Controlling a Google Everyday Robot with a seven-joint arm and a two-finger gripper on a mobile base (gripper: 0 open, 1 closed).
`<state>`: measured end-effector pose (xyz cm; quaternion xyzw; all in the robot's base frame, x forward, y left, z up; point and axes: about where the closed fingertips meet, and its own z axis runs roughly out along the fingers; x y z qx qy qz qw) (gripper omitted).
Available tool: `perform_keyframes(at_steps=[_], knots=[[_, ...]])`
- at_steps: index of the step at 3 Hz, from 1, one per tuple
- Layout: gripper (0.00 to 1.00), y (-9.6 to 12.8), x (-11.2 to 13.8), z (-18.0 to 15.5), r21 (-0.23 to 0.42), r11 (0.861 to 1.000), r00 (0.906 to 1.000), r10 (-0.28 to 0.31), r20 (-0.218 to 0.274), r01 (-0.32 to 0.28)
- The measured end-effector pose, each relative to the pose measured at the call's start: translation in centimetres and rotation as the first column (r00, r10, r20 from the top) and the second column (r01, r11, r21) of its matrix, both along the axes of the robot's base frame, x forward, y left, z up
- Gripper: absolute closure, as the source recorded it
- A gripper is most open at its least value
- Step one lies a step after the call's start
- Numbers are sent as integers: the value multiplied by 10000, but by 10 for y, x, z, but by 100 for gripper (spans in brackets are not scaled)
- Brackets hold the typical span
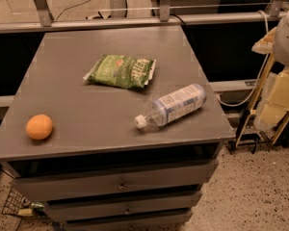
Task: Pick orange
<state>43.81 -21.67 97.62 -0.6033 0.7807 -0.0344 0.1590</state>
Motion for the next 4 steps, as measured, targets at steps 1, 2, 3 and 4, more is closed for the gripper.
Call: perform_keyframes(at_steps=[1,2,3,4], knots=[[0,1,1,2,17,10000,10000,31,71,-31],[0,31,22,16,428,9939,9924,979,742,-1013],[0,90,49,26,1300,9617,9634,2214,1511,-2414],[0,145,60,22,2277,9174,9410,2924,1707,-3263]])
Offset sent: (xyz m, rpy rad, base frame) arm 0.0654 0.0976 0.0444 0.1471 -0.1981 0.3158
